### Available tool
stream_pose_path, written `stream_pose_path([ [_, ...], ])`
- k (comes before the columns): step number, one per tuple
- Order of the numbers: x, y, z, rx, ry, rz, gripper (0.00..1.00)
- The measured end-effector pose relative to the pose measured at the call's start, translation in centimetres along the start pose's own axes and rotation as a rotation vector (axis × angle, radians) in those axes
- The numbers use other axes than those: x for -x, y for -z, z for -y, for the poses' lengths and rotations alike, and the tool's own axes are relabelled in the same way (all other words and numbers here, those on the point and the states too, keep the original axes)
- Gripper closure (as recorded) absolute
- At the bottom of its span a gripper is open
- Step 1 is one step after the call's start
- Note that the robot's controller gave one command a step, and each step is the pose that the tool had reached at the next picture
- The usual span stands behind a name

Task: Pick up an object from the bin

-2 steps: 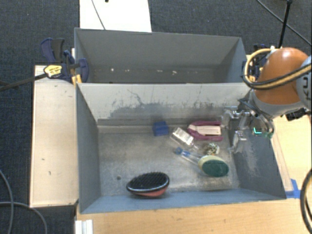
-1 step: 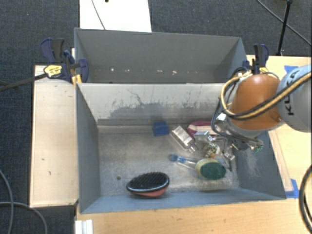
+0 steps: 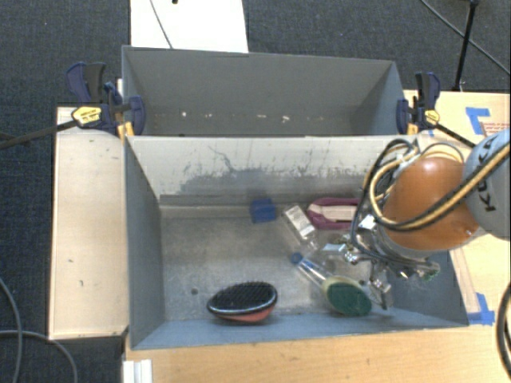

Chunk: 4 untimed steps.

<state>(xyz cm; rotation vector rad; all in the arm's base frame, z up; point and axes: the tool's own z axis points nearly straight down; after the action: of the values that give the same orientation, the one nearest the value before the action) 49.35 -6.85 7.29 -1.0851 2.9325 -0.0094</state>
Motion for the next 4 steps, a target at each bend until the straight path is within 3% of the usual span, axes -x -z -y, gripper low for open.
stream_pose_path([
  [1,2.6,0.2,-4.7,-0.004,-0.188,0.006,0.00],
  [2,1.4,3.0,5.2,-0.001,-0.275,-0.006,0.00],
  [3,2.3,-0.2,0.1,0.013,-0.168,-0.013,0.00],
  [4,4.2,-0.1,-5.4,0.013,-0.138,-0.010,0.00],
])
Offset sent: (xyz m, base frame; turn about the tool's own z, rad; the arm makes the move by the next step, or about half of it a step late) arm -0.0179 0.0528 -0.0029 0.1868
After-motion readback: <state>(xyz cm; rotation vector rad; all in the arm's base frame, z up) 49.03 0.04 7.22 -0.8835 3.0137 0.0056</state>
